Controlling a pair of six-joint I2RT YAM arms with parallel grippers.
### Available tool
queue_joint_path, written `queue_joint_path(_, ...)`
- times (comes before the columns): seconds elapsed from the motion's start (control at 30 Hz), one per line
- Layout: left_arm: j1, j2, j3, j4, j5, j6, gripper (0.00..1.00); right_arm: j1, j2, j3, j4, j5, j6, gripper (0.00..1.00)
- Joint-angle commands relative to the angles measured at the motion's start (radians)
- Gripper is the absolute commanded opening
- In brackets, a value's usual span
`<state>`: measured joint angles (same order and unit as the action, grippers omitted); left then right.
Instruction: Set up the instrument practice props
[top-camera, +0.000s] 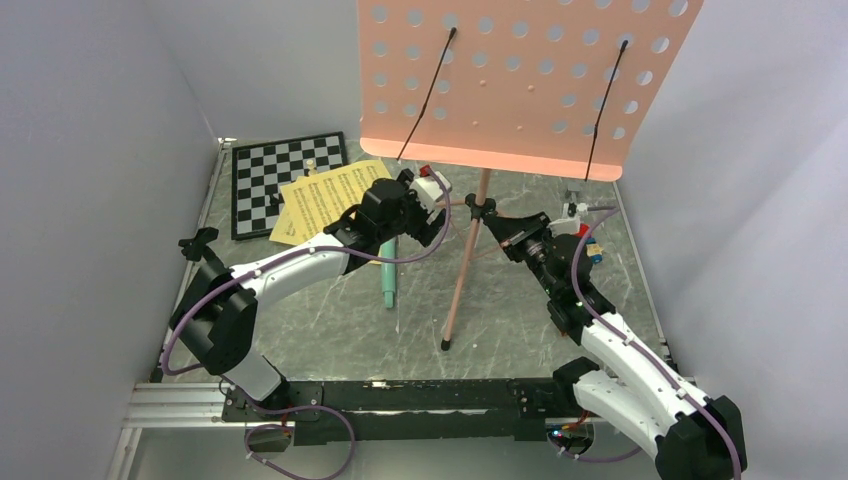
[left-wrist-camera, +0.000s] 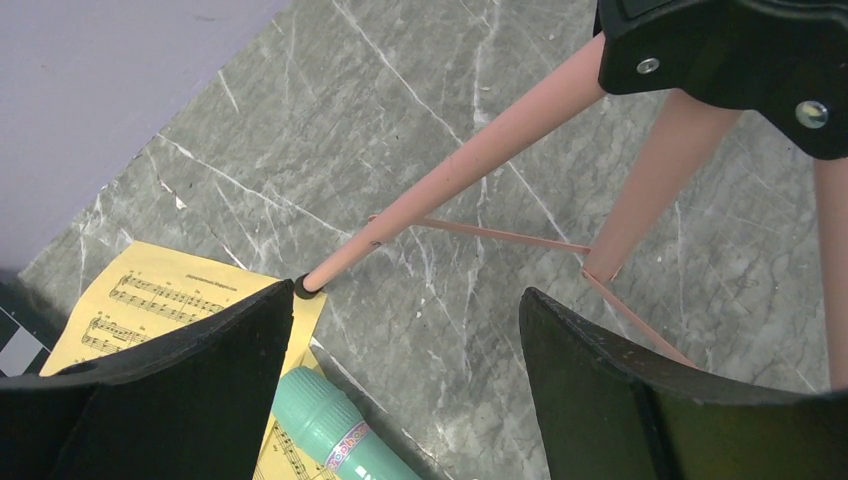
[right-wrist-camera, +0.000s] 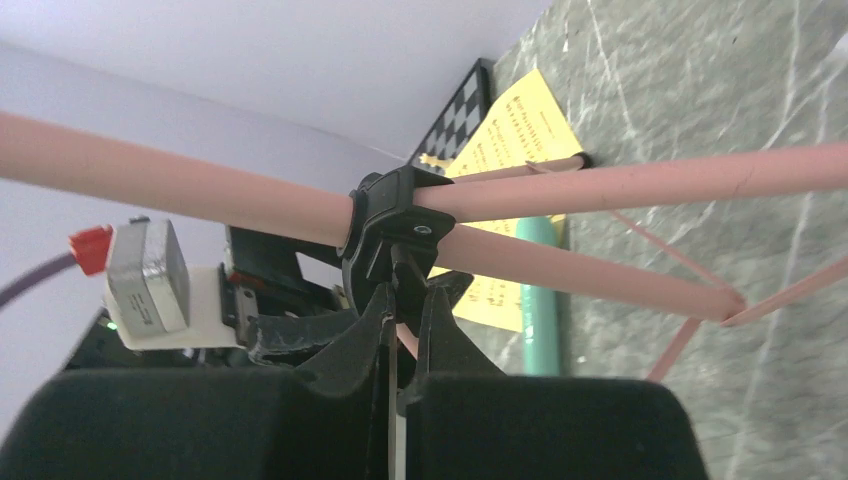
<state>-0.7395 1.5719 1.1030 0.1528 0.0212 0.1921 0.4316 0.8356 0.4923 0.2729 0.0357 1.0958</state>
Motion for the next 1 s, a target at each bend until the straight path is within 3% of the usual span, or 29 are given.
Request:
queue_joint_path(0.0,-0.004,-0.043,0.006,0.028,-0.004,-0.013,0.87,0.004,-0.023,-0.010,0.096,-0.048,0.349,0.00)
queue_joint_path(0.27,-0.005,-0.043,0.009,0.024,0.001,-0.015,0.87,0.005,-0.044,-0.115,0.243,-0.100,0.860,0.00)
queue_joint_path(0.37,-0.005,-0.041,0.002,0.029,0.001,-0.021,0.87,0.006,-0.059,-0.113,0.255,-0.087,0.875,0.02)
queue_joint_path(0.4,-0.005,-0.040,0.000,0.030,0.004,-0.024,0.87,0.005,-0.064,-0.094,0.222,-0.084,0.843,0.11)
queue_joint_path(0.53,-0.005,-0.035,0.003,0.025,0.008,-0.031,0.87,-0.001,-0.068,-0.069,0.191,-0.075,0.606,0.50)
queue_joint_path(0.67,-0.006,-0.040,0.002,0.024,0.005,-0.026,0.87,-0.014,-0.105,-0.032,0.035,-0.057,0.297,0.70)
queue_joint_path(0.83,-0.006,-0.046,-0.003,0.022,0.003,-0.017,0.87,-0.014,-0.176,0.033,-0.173,0.077,-0.166,0.70)
queue_joint_path(0.97,-0.007,-0.051,-0.013,0.029,0.001,-0.019,0.87,-0.014,-0.198,0.055,-0.217,0.124,-0.604,0.66)
